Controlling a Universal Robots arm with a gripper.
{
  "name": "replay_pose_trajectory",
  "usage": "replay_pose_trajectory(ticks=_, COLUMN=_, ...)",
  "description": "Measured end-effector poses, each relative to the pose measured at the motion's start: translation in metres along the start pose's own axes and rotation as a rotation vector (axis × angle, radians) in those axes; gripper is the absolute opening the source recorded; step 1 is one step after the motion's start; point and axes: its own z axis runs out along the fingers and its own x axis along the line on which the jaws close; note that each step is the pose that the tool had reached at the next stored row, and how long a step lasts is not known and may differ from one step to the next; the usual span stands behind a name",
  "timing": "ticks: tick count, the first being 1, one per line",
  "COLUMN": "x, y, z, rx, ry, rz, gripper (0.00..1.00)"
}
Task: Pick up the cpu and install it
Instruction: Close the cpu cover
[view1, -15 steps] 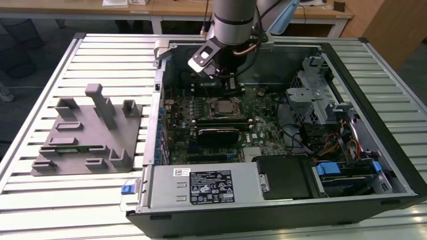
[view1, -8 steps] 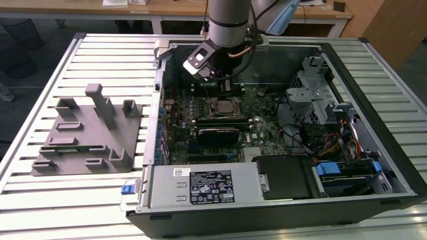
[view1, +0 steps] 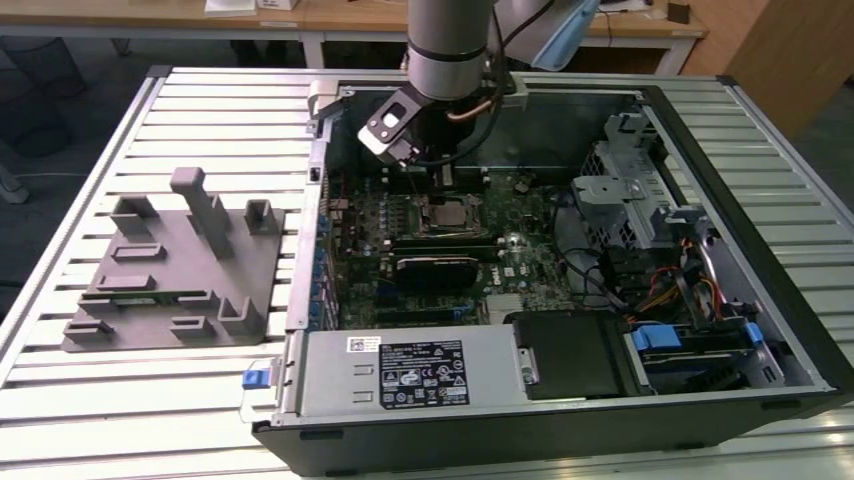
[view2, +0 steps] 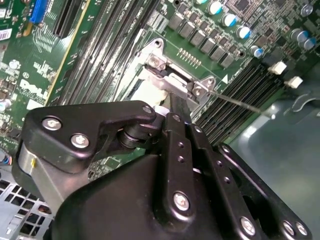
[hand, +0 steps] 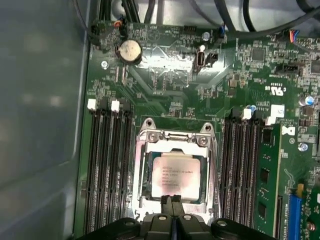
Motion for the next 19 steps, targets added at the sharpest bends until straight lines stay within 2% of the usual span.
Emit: replay_pose_trajectory(ticks=19, x=0.0002, y=-0.0039, z=0.0185, rx=0.0001, ry=-0.0001, rz=-0.001, gripper=0.11)
